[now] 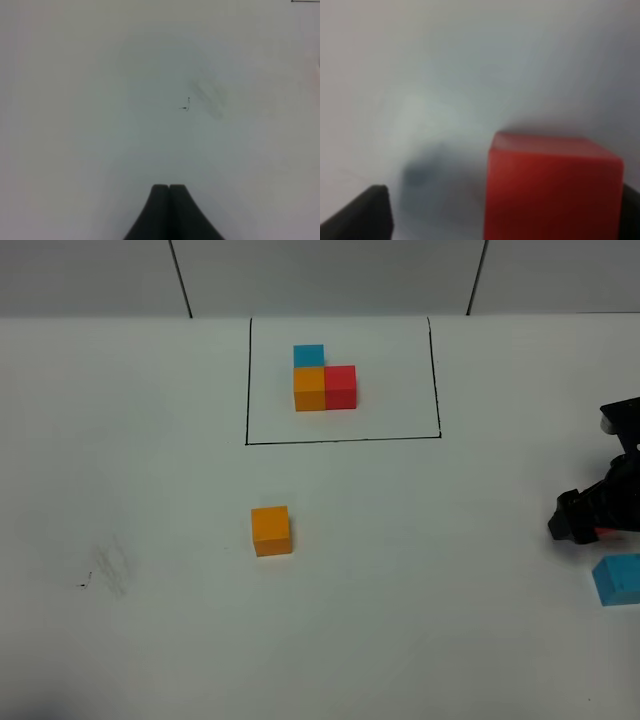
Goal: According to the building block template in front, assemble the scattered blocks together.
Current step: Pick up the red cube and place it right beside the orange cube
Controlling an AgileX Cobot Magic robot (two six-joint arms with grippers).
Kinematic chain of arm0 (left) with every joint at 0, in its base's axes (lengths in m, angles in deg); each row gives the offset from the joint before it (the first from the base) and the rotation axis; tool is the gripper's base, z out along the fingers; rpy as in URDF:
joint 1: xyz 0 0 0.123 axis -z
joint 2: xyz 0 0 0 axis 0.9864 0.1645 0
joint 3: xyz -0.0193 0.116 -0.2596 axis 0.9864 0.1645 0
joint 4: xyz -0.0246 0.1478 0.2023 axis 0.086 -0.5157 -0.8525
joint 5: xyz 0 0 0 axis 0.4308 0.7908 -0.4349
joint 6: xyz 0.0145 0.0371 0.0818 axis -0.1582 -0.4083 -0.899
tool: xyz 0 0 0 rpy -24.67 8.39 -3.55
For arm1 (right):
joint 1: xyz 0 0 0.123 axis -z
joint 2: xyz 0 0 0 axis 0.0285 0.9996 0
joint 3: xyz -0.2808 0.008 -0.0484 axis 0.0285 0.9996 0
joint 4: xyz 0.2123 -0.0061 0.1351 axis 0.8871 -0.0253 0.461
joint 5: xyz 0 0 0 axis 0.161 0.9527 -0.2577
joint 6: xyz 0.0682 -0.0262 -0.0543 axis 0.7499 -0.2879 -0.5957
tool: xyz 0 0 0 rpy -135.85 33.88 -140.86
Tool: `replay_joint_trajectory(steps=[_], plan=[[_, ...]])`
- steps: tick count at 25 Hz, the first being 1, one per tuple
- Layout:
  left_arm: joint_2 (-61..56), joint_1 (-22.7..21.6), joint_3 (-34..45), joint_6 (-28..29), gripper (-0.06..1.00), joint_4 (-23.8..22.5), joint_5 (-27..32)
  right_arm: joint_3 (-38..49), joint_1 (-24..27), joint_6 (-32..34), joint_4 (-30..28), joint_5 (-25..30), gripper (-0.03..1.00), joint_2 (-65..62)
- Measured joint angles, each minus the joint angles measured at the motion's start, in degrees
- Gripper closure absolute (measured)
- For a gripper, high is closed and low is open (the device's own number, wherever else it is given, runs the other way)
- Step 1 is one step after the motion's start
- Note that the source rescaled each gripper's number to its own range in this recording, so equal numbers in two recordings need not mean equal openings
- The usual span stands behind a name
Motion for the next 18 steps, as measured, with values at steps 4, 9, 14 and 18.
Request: replay_joint_trajectory(steps=[4,9,14,18], plan=[[0.0,0.0,0.0,0.0,0.94,0.0,0.0,0.0,0.0,0.0,0.0,-0.6,0.28,0.2],[0.0,0.0,0.0,0.0,0.94,0.0,0.0,0.0,0.0,0.0,0.0,-1.0,0.5,0.2],[0.0,0.0,0.0,0.0,0.94,0.0,0.0,0.0,0.0,0.0,0.0,-1.1,0.5,0.2],[0.0,0.0,0.0,0.0,0.94,0.0,0.0,0.0,0.0,-1.3,0.0,-1.2,0.5,0.2]])
